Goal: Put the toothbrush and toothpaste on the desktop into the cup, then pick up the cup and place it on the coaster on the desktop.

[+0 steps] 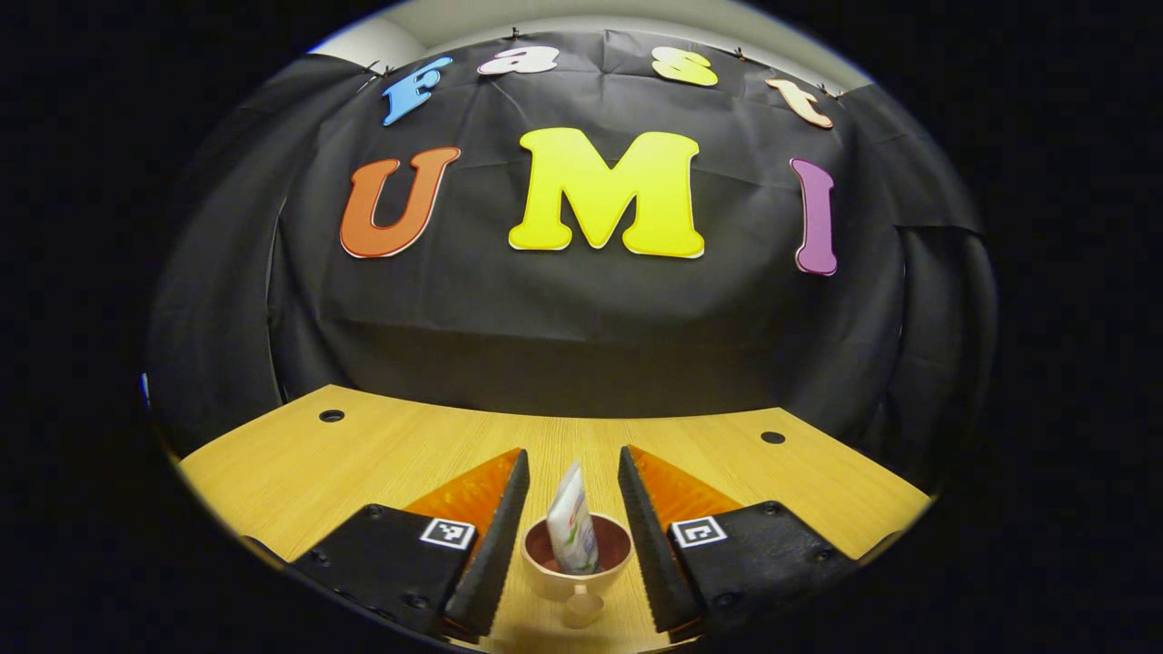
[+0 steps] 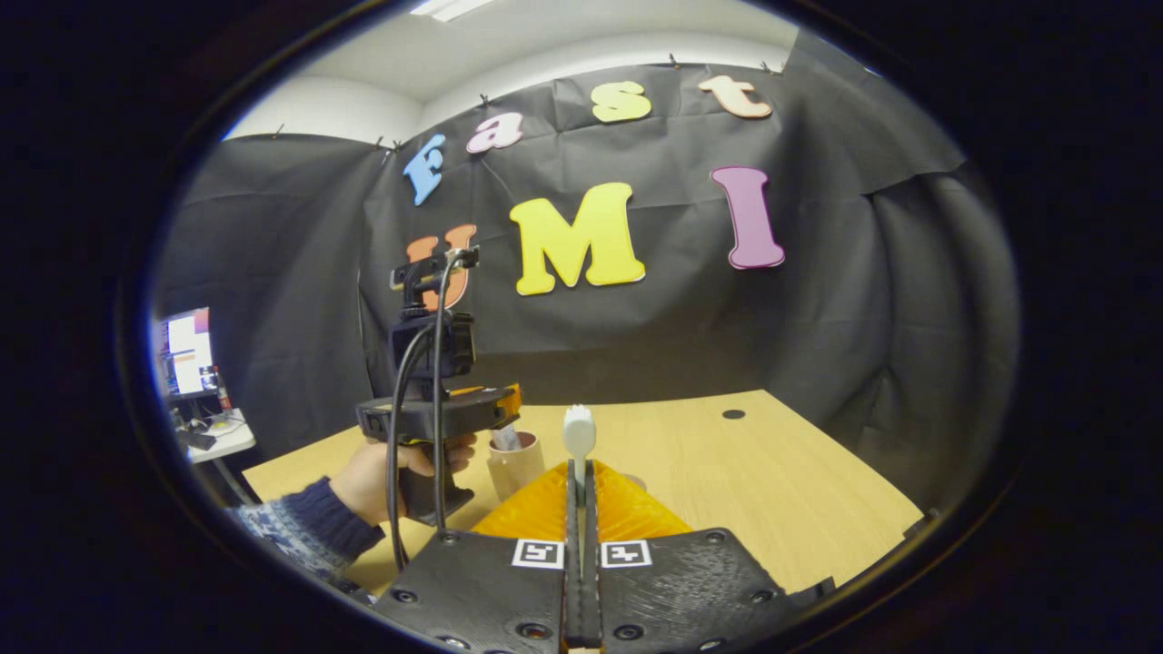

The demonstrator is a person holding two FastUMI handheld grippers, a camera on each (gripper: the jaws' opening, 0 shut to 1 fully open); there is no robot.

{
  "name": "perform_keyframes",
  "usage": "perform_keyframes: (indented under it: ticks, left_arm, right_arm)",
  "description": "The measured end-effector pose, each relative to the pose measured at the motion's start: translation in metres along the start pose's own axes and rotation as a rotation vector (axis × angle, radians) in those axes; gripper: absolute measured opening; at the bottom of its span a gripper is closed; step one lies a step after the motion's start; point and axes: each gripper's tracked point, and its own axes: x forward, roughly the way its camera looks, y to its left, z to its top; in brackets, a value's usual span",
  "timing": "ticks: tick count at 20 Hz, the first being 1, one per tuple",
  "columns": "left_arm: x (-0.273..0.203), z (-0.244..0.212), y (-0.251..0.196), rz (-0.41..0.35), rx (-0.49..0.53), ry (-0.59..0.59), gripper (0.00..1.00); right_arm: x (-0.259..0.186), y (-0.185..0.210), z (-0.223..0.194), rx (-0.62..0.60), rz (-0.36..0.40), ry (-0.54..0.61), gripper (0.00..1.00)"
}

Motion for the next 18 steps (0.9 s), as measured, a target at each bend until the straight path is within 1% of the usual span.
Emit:
perform_keyframes:
  ticks: [1,2,3,4,5,8,10,11,13,16,18]
  left_arm:
    - [-0.005,-0.001,-0.001,-0.006,-0.003,0.005,0.82]
    - [-0.01,0.0,-0.003,-0.018,-0.004,0.003,0.79]
    - [-0.015,0.001,-0.003,-0.012,-0.003,-0.002,0.82]
    - [-0.021,0.003,-0.001,-0.006,-0.003,-0.012,0.96]
    - [-0.027,0.004,0.0,-0.003,-0.005,-0.02,0.99]
    - [-0.05,0.003,0.003,-0.012,-0.002,-0.016,0.98]
    - [-0.067,0.0,0.012,0.011,-0.004,-0.015,0.98]
    - [-0.073,-0.002,0.016,0.017,-0.003,-0.005,0.98]
    - [-0.089,-0.001,0.015,0.006,0.012,0.0,0.98]
    - [-0.112,0.0,0.028,0.021,0.058,0.007,0.98]
    - [-0.128,0.001,0.031,0.017,0.047,0.005,0.98]
  right_arm:
    - [0.001,-0.001,-0.001,-0.001,-0.001,0.002,0.0]
    - [0.002,0.0,-0.002,0.0,-0.001,0.005,0.0]
    - [0.003,0.001,-0.003,0.003,-0.001,0.006,0.0]
    - [0.004,0.001,-0.003,0.004,0.0,0.005,0.0]
    - [0.006,0.001,-0.004,0.002,-0.001,0.003,0.0]
    - [0.011,0.004,-0.009,-0.007,-0.004,0.013,0.0]
    - [0.021,0.009,-0.016,-0.002,0.002,0.039,0.0]
    - [0.025,0.006,-0.016,-0.01,-0.012,0.046,0.0]
    - [0.029,0.009,-0.014,-0.017,-0.024,0.046,0.0]
    - [0.04,0.02,-0.007,-0.03,-0.011,0.057,0.0]
    - [0.051,0.023,0.005,-0.045,-0.013,0.057,0.0]
